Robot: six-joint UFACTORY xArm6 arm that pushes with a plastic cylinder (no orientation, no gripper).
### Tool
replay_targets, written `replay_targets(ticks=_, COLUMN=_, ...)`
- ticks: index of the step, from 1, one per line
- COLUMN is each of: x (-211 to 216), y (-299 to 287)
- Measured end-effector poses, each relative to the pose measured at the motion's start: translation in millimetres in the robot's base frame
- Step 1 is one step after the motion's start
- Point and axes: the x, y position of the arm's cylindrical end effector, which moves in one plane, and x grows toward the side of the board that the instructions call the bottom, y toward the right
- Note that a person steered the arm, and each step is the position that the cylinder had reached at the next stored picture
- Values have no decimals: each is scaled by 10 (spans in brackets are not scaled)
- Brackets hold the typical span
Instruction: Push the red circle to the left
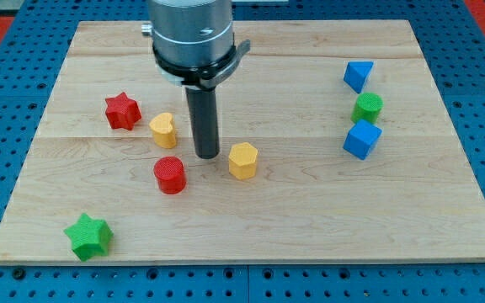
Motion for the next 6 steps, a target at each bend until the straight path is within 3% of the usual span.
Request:
replay_targets(ticks=4, x=579, y=-575)
replay_targets(ticks=5, x=387, y=-1492)
replay_targets(ticks=6, x=271, y=-2054)
